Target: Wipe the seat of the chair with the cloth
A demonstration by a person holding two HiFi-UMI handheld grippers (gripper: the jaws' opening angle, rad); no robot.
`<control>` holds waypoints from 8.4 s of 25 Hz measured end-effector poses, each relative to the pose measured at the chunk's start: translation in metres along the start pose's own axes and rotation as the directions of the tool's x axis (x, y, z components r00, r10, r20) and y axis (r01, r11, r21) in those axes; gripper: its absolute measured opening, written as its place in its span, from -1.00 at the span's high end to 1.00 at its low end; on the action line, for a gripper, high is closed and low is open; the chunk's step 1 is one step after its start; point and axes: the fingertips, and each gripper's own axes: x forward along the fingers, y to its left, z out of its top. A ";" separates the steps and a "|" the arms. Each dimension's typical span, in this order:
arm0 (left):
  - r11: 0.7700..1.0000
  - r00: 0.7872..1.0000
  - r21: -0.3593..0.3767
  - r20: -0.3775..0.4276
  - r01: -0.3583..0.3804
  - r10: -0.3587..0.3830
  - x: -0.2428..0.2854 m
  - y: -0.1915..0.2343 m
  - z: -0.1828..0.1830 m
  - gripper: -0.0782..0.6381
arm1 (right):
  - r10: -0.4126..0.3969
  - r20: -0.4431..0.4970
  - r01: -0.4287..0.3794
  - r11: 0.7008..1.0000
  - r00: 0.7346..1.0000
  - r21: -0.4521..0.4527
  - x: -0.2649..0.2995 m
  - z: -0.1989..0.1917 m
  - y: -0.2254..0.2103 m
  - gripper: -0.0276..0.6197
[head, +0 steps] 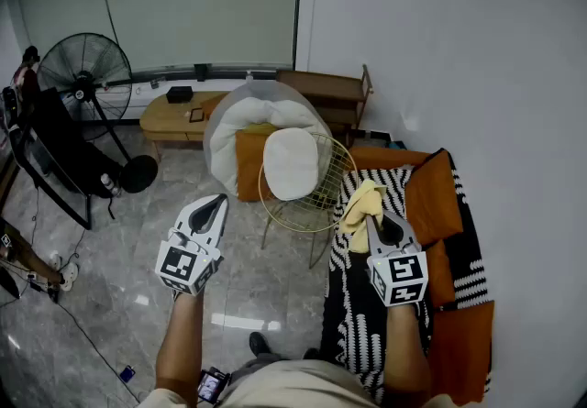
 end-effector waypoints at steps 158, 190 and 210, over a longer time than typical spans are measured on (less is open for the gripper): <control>0.887 0.875 -0.327 -0.460 -0.325 0.150 0.389 0.286 -0.522 0.74 | 0.082 -0.440 -0.053 0.996 0.894 0.079 0.814 -0.415 -0.035 0.75; 0.869 0.856 -0.334 -0.488 -0.365 0.172 0.354 0.272 -0.533 0.74 | 0.367 -0.420 -0.288 0.927 0.830 0.242 0.832 -0.415 0.128 0.75; 0.869 0.859 -0.368 -0.498 -0.331 0.116 0.381 0.246 -0.539 0.74 | -0.049 -0.603 0.175 0.973 0.796 0.152 0.755 -0.510 -0.136 0.75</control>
